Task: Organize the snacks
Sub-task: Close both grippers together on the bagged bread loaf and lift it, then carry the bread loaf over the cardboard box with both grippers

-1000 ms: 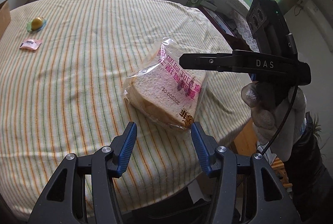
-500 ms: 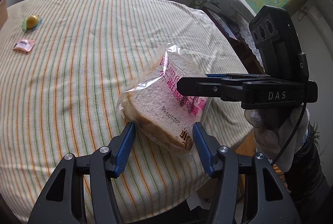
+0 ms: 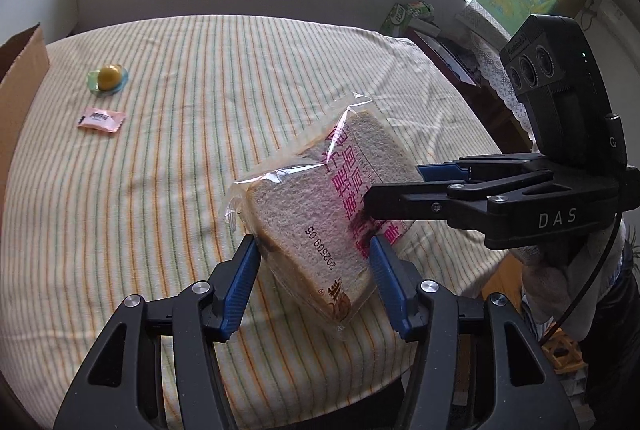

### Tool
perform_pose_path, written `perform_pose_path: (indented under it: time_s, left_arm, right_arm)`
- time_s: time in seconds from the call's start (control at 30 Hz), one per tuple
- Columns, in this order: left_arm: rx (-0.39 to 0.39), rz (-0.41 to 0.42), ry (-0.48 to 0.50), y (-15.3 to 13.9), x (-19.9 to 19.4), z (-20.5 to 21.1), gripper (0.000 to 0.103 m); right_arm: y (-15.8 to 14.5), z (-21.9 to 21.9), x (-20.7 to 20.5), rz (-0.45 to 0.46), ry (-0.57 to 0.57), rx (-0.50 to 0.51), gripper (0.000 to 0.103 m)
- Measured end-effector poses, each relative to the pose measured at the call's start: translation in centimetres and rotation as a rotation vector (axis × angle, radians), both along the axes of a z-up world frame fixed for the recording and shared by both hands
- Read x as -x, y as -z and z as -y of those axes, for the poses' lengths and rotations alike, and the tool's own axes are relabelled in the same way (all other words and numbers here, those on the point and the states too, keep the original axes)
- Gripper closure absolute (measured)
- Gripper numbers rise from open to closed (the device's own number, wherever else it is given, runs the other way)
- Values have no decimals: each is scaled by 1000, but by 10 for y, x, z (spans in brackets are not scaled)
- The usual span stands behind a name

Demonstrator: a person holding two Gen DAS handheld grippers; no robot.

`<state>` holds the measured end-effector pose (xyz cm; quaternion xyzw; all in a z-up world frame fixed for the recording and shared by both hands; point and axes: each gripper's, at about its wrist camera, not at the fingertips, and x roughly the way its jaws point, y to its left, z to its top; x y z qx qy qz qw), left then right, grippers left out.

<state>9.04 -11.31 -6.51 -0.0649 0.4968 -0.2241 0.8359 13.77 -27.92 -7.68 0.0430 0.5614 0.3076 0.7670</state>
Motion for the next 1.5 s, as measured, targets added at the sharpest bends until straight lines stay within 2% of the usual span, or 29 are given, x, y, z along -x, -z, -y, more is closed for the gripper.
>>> perform_pose_path:
  time_s: [0.47, 0.87, 1.17, 1.5]
  left_arm:
    - [-9, 101, -110, -40, 9, -76, 47]
    - [0, 171, -273, -67, 1, -164, 47]
    - [-8, 192, -374, -72, -9, -224, 48]
    - [-27, 182, -441, -67, -26, -260, 48]
  right_arm:
    - [-46, -91, -1, 75, -95, 9, 42]
    - [-81, -203, -12, 157, -229, 13, 42]
    - [-89, -275, -35, 179, -300, 1, 42]
    - [-80, -321, -63, 179, -345, -6, 42]
